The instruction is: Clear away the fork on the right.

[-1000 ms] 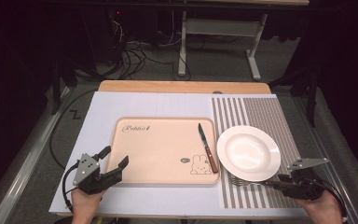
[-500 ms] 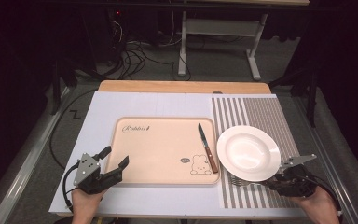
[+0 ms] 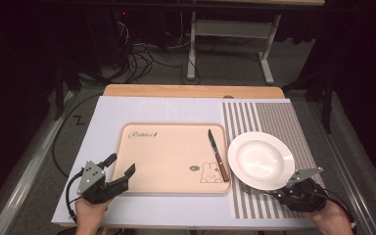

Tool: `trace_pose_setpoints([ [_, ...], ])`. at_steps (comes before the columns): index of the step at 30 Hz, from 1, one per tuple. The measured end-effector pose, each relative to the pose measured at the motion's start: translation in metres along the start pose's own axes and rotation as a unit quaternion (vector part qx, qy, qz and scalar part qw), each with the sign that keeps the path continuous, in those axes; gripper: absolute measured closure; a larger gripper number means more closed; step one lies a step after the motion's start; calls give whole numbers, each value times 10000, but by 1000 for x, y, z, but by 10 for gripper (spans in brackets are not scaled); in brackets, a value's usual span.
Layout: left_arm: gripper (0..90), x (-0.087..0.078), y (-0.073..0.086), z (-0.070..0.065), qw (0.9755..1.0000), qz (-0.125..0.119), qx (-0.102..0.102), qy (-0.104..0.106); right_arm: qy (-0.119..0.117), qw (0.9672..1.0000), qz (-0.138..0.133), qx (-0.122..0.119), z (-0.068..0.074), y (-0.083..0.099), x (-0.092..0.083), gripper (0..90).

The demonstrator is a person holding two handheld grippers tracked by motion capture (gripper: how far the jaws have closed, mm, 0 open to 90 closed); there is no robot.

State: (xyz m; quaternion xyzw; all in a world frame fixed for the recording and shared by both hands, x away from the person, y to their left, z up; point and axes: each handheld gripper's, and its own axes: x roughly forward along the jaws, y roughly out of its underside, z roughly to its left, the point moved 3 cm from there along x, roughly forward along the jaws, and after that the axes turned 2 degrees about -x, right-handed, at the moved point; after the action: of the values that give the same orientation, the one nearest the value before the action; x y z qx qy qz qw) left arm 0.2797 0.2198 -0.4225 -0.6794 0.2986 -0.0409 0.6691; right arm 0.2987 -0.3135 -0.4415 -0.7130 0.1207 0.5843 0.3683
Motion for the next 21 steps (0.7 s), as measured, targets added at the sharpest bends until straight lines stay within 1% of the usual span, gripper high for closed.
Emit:
trace_pose_setpoints([
  [1, 277, 0, 0, 0, 10000, 2, 3, -3, -18, 10000, 25, -68, 3, 0, 1, 668],
  [2, 277, 0, 0, 0, 10000, 10, 9, -10, 13, 9999, 39, -150, 5, -1, 0, 686],
  [6, 277, 1, 0, 1, 10000, 17, -4, -15, 9, 9996, 94, -263, 7, -2, 0, 725],
  [7, 277, 1, 0, 1, 10000, 19, -1, -17, 6, 9995, 109, -308, 8, -2, 0, 748],
  [8, 277, 1, 0, 1, 10000, 25, 2, -15, -43, 9992, 120, -385, 9, -3, 0, 756],
  [11, 277, 1, 0, 1, 10000, 26, 9, -15, 58, 9979, 193, -609, 13, -5, 0, 768],
  [14, 277, 1, 1, 0, 10000, 26, 15, -17, 70, 9969, 237, -750, 14, -6, 0, 781],
  [15, 277, 1, 1, 0, 10000, 23, 19, -18, -25, 9970, 244, -731, 15, -7, 0, 786],
  [16, 277, 1, 1, 0, 10000, 24, 20, -19, -44, 9966, 223, -787, 16, -7, 1, 787],
  [18, 277, 1, 1, 1, 10000, 34, 8, -20, -10, 9965, 230, -802, 17, -8, 1, 789],
  [21, 277, 1, 1, 1, 10000, 32, 11, -17, -117, 9968, 166, -775, 18, -8, 1, 792],
])
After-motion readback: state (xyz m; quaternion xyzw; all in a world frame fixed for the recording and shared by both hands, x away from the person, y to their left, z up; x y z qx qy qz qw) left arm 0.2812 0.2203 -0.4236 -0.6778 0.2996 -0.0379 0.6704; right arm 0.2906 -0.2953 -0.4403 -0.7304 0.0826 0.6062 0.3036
